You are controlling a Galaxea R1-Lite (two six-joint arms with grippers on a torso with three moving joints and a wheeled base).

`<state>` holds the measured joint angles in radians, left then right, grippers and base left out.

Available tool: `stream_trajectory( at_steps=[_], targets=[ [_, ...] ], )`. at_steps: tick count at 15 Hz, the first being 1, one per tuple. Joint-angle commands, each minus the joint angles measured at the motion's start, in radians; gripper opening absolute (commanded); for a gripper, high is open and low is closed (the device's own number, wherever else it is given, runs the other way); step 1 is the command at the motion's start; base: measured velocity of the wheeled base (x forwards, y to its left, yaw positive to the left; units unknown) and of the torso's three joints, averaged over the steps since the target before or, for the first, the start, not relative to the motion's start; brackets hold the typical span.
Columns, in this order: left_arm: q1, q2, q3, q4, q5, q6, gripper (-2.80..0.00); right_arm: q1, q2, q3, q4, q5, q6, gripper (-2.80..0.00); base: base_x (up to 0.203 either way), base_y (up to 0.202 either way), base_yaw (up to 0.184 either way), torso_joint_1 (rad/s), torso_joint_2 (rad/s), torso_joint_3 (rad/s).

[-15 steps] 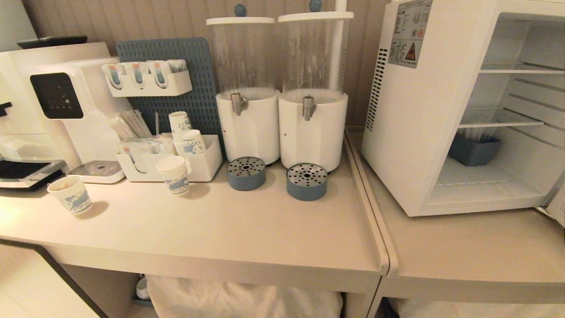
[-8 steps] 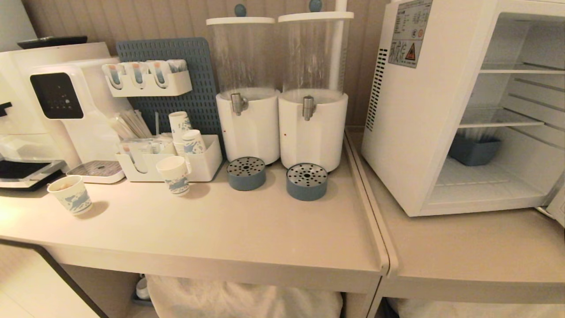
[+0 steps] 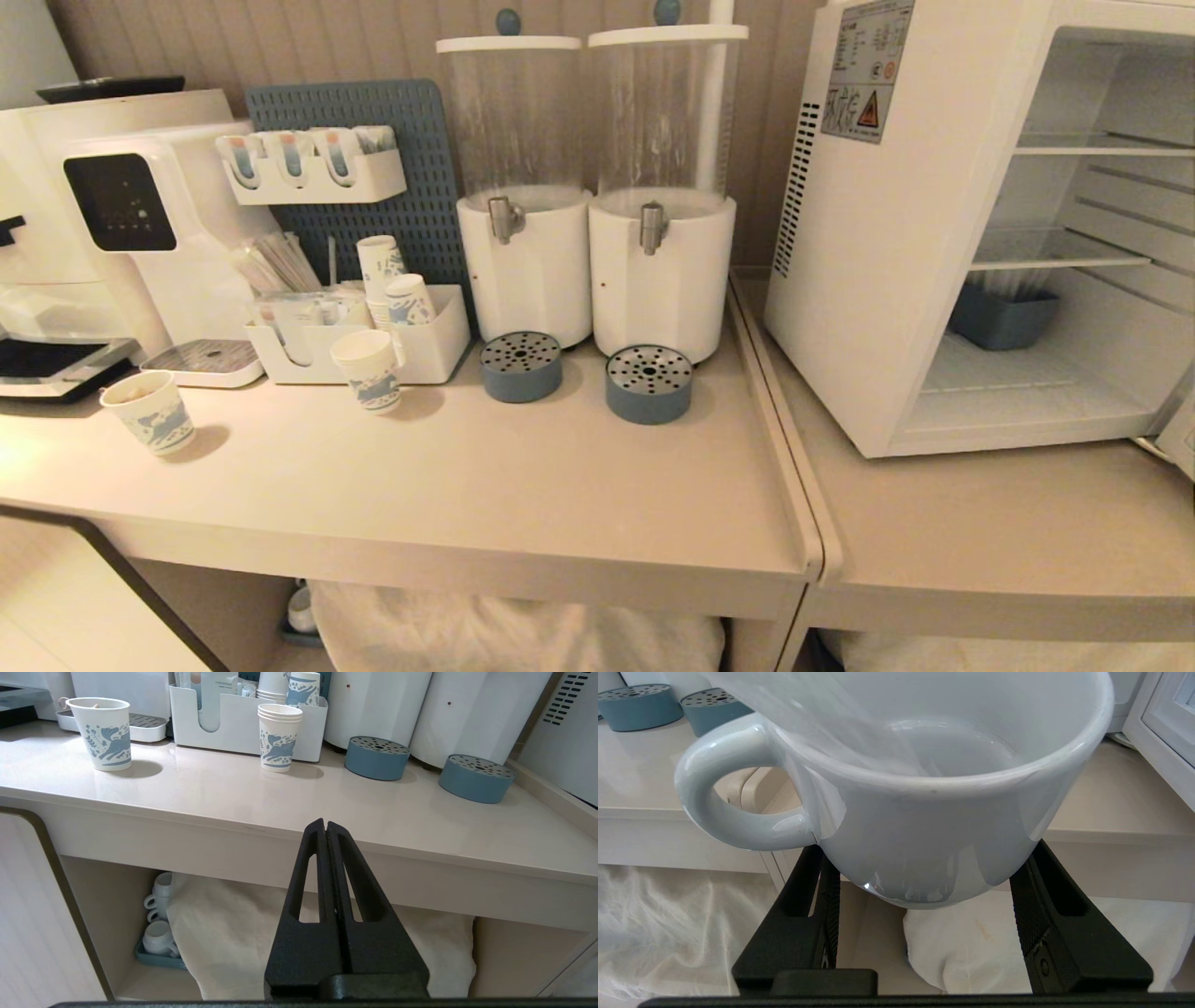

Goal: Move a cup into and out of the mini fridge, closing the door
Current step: Place the ceramic cup on the table

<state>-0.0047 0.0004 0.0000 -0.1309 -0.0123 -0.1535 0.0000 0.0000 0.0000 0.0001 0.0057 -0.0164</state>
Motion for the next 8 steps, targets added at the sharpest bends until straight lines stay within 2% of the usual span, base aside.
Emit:
stream_trajectory(
  at_steps=[1, 4, 8],
  targets=[
    [-0.001, -0.005, 0.040, -0.001, 0.000, -0.001, -2.80, 0.000, 0.002, 0.000, 0.000, 0.000, 0.000, -2.80, 0.000, 0.000, 0.000, 0.000, 0.00, 0.000],
    [0.000, -0.005, 0.040, -0.001, 0.000, -0.001, -2.80, 0.000, 0.002, 0.000, 0.000, 0.001, 0.000, -2.80, 0.000, 0.000, 0.000, 0.000, 0.00, 0.000],
    [0.000, -0.005, 0.040, -0.001, 0.000, -0.001, -2.80, 0.000, 0.002, 0.000, -0.002, 0.000, 0.000, -2.80, -0.179, 0.000, 0.001, 0.003, 0.00, -0.001]
  ],
)
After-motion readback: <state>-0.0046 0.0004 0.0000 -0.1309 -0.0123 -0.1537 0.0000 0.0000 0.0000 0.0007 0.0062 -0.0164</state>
